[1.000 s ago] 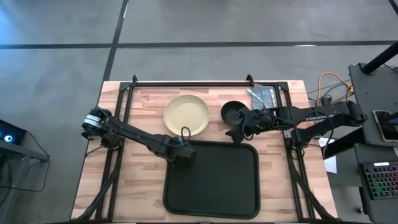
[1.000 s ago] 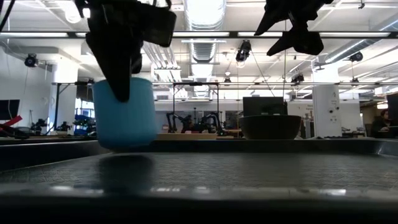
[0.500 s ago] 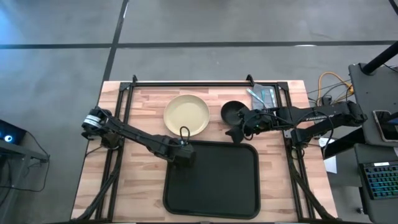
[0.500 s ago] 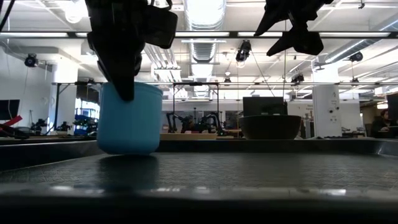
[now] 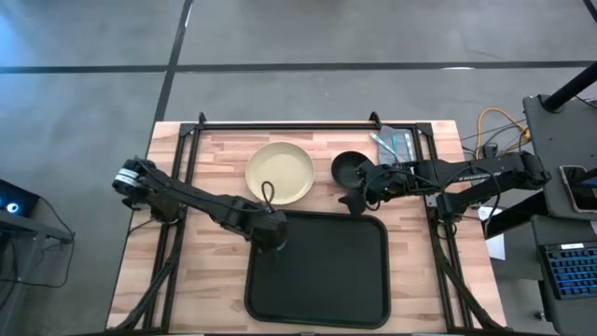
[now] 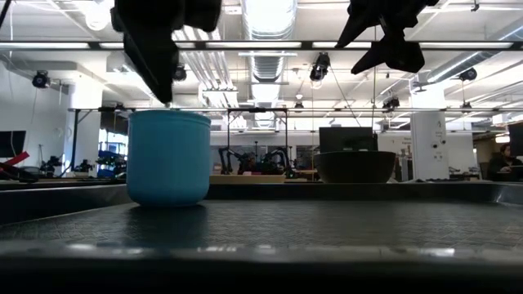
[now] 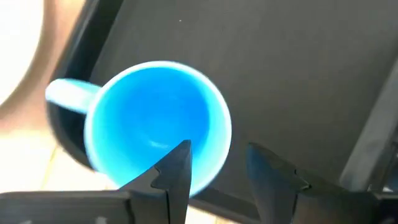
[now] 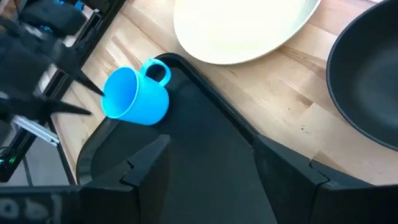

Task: Set up tray
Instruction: Put the brown plate to the bottom right of the blue mug on the black serving tray

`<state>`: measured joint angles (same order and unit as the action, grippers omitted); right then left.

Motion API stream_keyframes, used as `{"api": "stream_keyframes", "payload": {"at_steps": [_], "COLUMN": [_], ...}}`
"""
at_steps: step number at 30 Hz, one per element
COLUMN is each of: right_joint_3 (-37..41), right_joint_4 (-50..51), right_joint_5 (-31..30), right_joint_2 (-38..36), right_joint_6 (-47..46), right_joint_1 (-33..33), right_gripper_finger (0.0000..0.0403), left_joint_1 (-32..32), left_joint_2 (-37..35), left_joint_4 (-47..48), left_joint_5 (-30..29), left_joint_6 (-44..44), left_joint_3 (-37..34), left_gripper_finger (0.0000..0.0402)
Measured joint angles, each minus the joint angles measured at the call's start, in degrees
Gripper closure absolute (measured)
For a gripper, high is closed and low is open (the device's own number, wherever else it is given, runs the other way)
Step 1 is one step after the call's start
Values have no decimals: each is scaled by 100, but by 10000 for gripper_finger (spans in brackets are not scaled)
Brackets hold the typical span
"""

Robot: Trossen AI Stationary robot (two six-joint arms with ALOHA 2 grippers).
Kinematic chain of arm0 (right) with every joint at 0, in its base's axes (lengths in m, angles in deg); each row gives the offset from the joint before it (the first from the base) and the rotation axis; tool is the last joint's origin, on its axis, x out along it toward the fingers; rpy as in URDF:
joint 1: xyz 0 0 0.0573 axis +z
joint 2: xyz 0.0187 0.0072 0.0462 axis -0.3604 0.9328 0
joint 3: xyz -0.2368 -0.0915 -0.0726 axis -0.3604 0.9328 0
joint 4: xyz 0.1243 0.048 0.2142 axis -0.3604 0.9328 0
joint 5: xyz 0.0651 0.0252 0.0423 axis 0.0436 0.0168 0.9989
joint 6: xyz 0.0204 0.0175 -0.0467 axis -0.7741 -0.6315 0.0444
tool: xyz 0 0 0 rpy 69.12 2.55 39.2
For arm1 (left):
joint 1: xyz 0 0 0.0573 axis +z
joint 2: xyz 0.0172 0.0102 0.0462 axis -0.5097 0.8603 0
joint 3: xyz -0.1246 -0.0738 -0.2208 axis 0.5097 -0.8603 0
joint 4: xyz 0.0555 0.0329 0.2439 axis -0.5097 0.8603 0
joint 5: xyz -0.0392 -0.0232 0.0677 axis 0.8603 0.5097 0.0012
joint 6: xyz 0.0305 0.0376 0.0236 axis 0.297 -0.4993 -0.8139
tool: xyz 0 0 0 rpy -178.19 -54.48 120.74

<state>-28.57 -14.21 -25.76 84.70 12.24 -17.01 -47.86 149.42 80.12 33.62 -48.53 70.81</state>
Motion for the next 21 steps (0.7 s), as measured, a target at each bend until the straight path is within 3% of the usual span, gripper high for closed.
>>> {"api": "stream_keyframes", "payload": {"at_steps": [3,9,15,21], "right_joint_3": [0,0,0,0], "right_joint_4": [0,-42,22,453], "right_joint_5": [5,32,434,132], "right_joint_2": [0,0,0,14], "right_joint_6": [101,310,464,284], "right_joint_1": [0,0,228,596], "right_gripper_finger": [188,188,188,188], "left_joint_1": [2,41,37,39], "left_joint_2": [-261,-676,-997,-1316], "left_joint_4": [199,278,257,258], "left_joint_5": [-82,-896,-904,-906], "left_joint_6": [-181,-344,-449,-451], "left_joint_3": [8,-7,39,39], "left_gripper_finger": [271,271,270,271]}}
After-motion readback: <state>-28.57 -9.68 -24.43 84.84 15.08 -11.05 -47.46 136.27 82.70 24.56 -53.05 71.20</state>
